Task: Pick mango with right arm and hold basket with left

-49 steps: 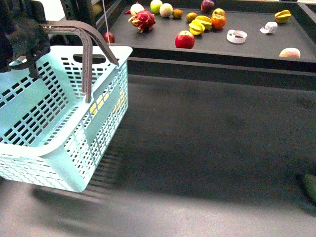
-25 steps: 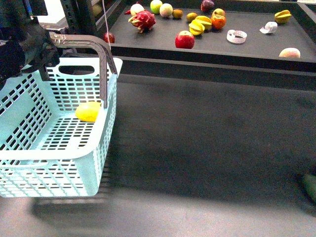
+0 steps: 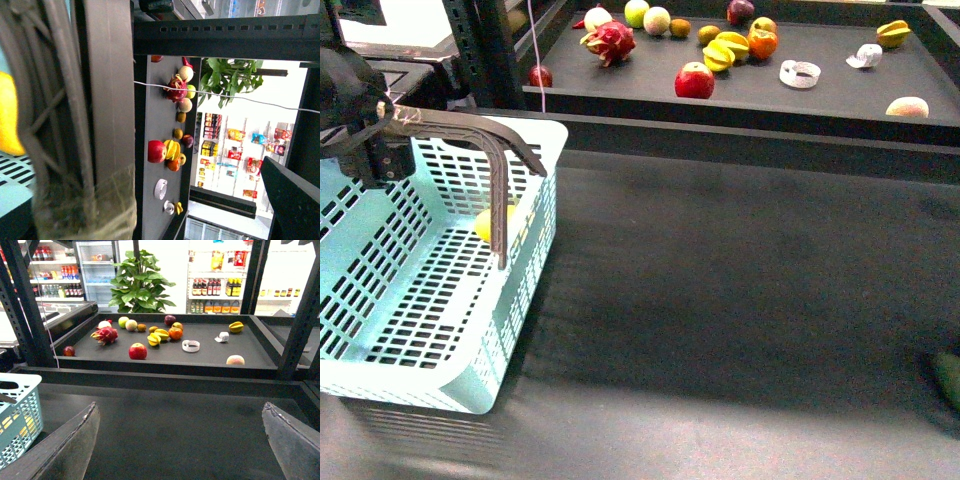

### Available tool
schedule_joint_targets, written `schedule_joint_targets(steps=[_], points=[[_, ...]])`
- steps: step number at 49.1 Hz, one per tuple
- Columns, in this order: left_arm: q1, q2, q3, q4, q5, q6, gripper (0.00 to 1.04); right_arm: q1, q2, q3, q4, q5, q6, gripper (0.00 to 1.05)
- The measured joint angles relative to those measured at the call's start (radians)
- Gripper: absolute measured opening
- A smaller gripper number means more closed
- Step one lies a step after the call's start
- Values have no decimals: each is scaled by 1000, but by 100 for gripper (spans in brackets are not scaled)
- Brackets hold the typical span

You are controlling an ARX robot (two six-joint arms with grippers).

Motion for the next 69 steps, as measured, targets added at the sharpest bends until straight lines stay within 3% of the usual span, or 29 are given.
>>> schedule_joint_targets(steps=[23,37,51,54,57,59,62,69], points=[[71,-332,-256,-48,50,112,96,0,0,0,0,0,0,97],[150,-552,-425,-66,22,298,96,0,0,0,0,0,0,97],[202,-584,-492,-32,19,509,96,0,0,0,0,0,0,97],[224,-555,-554,188,254,743,83,0,0,0,0,0,0,97],[220,-565,-613,303,365,996,73,0,0,0,0,1,0,97],[203,-607,-656,325,383,1204,62,0,0,0,0,0,0,97],[188,-674,-708,320,371,1369,47,0,0,0,0,0,0,97],[157,-807,-795,269,341,1495,17,0,0,0,0,0,0,97]])
